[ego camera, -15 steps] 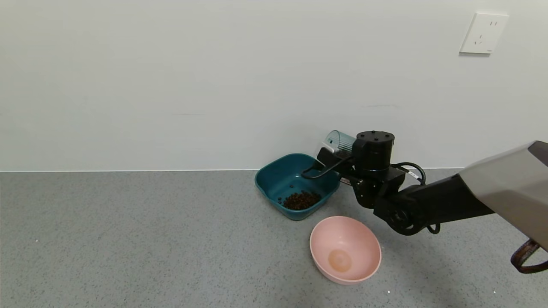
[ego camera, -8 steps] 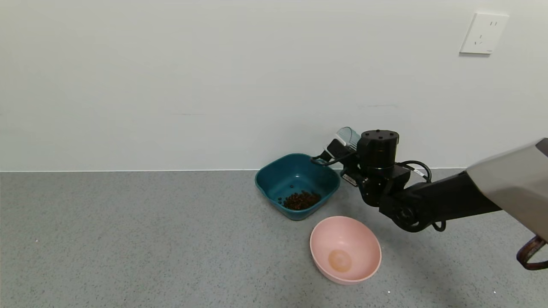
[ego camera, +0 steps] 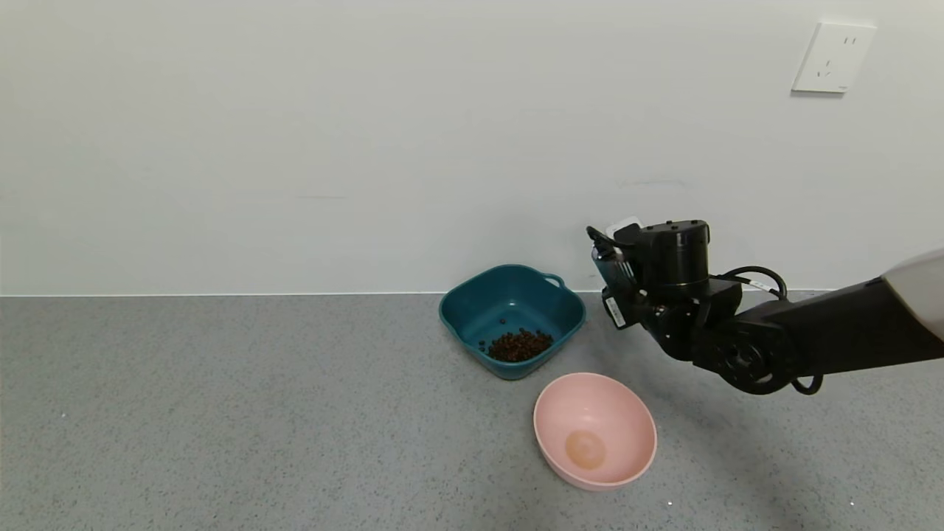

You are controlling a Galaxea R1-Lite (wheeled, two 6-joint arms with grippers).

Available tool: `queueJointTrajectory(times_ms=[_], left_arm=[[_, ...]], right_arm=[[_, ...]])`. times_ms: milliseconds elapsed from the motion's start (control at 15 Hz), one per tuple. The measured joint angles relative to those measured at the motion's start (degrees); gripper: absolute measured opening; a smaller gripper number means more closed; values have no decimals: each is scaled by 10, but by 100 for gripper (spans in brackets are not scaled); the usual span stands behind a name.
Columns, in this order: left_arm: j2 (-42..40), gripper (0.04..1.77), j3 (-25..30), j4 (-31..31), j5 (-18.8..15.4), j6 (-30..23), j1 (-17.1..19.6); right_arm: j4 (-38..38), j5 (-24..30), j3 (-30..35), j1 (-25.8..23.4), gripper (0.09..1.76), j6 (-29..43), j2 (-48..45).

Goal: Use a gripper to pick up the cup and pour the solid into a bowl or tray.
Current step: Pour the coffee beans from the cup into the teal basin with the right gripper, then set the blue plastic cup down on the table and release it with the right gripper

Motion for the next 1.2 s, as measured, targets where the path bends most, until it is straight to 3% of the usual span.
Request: queueJointTrajectory(times_ms=[600, 933, 1200], left_arm=[[0, 175, 0, 0, 0, 0, 0], [0, 175, 0, 0, 0, 0, 0], [0, 175, 0, 0, 0, 0, 0]], right_arm=[[-23, 30, 73, -29, 137, 215, -56], [-109, 81, 131, -56, 137, 229, -66], [-143, 84, 162, -83, 137, 229, -66]])
